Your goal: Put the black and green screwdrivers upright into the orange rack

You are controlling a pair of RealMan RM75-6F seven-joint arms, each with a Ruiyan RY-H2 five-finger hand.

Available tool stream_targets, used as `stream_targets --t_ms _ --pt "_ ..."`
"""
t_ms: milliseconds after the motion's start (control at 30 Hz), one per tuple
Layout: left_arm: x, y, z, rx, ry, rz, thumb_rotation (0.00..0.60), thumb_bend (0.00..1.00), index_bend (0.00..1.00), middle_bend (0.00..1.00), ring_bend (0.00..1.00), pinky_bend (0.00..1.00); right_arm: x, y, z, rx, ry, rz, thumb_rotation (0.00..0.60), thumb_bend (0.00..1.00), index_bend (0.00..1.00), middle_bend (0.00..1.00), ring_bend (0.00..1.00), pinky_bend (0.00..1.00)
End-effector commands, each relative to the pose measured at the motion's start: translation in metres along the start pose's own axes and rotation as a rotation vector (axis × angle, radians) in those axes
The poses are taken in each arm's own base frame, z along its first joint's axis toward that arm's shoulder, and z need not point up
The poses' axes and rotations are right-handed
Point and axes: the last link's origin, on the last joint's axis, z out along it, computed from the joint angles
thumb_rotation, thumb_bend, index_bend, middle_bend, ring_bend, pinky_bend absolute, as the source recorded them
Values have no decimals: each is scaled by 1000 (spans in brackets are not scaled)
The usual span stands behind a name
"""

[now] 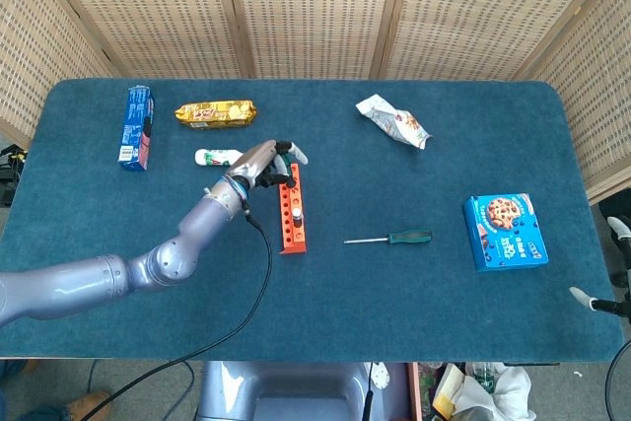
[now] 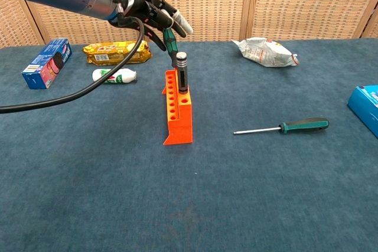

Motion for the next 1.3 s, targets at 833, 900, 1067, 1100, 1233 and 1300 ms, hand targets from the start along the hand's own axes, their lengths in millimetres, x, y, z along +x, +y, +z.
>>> stream_targets --t_ms 833,900,1067,1100,1233,1300 --pt "-12 4 -11 -19 -96 39 600 1000 365 225 156 259 0 -1 -1 5 0 3 600 0 0 0 0 0" --pt "-13 5 -11 -19 -101 42 600 1000 365 225 156 261 1 -1 -1 5 1 4 600 0 0 0 0 0" --pt "-14 7 -11 -23 -104 39 600 1000 365 226 156 261 1 -1 -1 5 3 7 600 0 0 0 0 0" --pt "-14 7 -12 -25 -105 38 600 1000 365 226 156 261 2 0 -1 5 3 7 600 0 0 0 0 0" --pt "-14 8 -15 -34 -126 30 600 1000 365 225 156 261 2 0 -1 5 4 11 600 0 0 0 0 0" --pt "-13 8 -17 -39 -138 31 600 1000 365 225 156 262 3 0 -2 6 5 11 600 0 0 0 0 0"
